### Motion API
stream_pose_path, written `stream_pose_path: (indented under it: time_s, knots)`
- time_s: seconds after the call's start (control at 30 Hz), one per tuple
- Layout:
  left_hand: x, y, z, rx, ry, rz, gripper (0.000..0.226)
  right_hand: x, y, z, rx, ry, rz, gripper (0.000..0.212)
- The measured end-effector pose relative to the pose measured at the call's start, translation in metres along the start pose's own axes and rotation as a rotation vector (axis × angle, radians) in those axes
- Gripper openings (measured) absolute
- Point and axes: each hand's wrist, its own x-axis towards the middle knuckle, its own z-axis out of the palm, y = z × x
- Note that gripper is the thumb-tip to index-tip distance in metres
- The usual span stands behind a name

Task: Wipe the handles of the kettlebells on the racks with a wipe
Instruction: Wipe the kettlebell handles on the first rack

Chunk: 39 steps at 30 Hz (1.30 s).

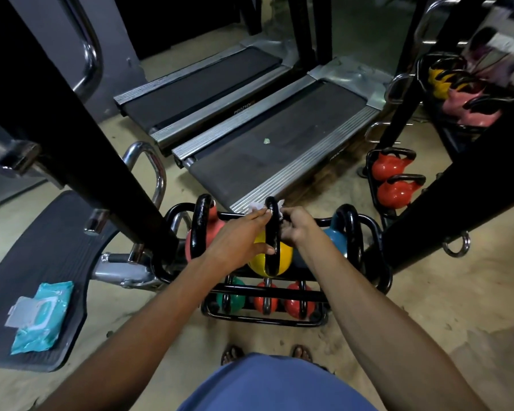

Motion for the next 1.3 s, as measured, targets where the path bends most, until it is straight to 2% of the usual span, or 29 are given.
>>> stream_pose_path:
  time_s: [0.07, 0.1, 0.2, 0.27, 0.37, 0.47, 0.53, 0.63, 0.7, 0.8, 0.87, 0.93, 1.0, 1.03, 1.1, 1.17, 1.23, 1.3]
  knots:
    - [0.000, -0.002, 0.002, -0.009, 0.014, 0.003, 0.089, 0.002, 0.001, -0.002, -0.011, 0.061, -0.120, 0.031]
    - [-0.001, -0.003, 0.003, -0.011, 0.020, 0.002, 0.088, 0.006, 0.002, -0.006, -0.121, 0.102, -0.218, 0.027]
    - [-0.006, 0.000, 0.005, 0.031, 0.077, -0.002, 0.082, 0.000, 0.007, -0.008, -0.672, 0.210, -0.625, 0.018]
    - [-0.015, 0.007, 0.008, 0.075, 0.175, 0.052, 0.067, -0.007, 0.008, -0.002, -1.000, 0.202, -0.786, 0.020]
    - [-0.033, 0.019, 0.022, 0.115, 0.287, 0.196, 0.042, -0.012, 0.001, 0.005, -1.301, 0.150, -0.832, 0.033]
    - [-0.048, 0.018, 0.046, 0.173, 0.329, 0.262, 0.032, -0.023, 0.006, -0.004, -1.488, 0.074, -0.901, 0.038]
    - [-0.055, 0.014, 0.056, 0.179, 0.330, 0.265, 0.030, -0.035, 0.020, -0.021, -1.593, -0.015, -1.050, 0.036]
    - [-0.063, 0.016, 0.060, 0.187, 0.333, 0.250, 0.032, -0.037, 0.015, -0.032, -1.914, -0.209, -1.273, 0.038]
    - [-0.065, 0.019, 0.060, 0.180, 0.332, 0.244, 0.040, -0.029, -0.006, -0.015, -2.164, -0.219, -1.272, 0.044]
    - [-0.067, 0.023, 0.055, 0.163, 0.306, 0.229, 0.053, -0.017, -0.028, 0.013, -2.420, -0.207, -1.137, 0.053]
    - [-0.071, 0.025, 0.051, 0.128, 0.329, 0.234, 0.050, -0.017, -0.027, 0.026, -2.571, -0.255, -1.067, 0.052]
    - [-0.079, 0.021, 0.049, 0.057, 0.424, 0.256, 0.034, -0.027, -0.017, 0.031, -2.735, -0.390, -0.986, 0.038]
    - [-0.085, 0.016, 0.046, -0.020, 0.525, 0.258, 0.024, -0.039, -0.009, 0.024, -2.788, -0.554, -0.933, 0.030]
    - [-0.087, 0.013, 0.043, -0.051, 0.557, 0.246, 0.023, -0.043, -0.009, 0.019, -2.798, -0.580, -1.006, 0.029]
    - [-0.085, 0.008, 0.035, -0.095, 0.584, 0.215, 0.024, -0.042, -0.018, 0.006, -2.740, -0.479, -1.223, 0.033]
    - [-0.076, 0.006, 0.025, -0.137, 0.587, 0.162, 0.023, -0.044, -0.019, -0.009, -2.574, -0.372, -1.276, 0.048]
    - [-0.062, 0.002, 0.015, -0.163, 0.559, 0.086, 0.027, -0.051, -0.004, -0.025, -2.471, -0.410, -1.315, 0.057]
    - [-0.044, -0.004, 0.006, -0.150, 0.496, 0.028, 0.032, -0.056, 0.012, -0.042, -2.510, -0.555, -1.379, 0.056]
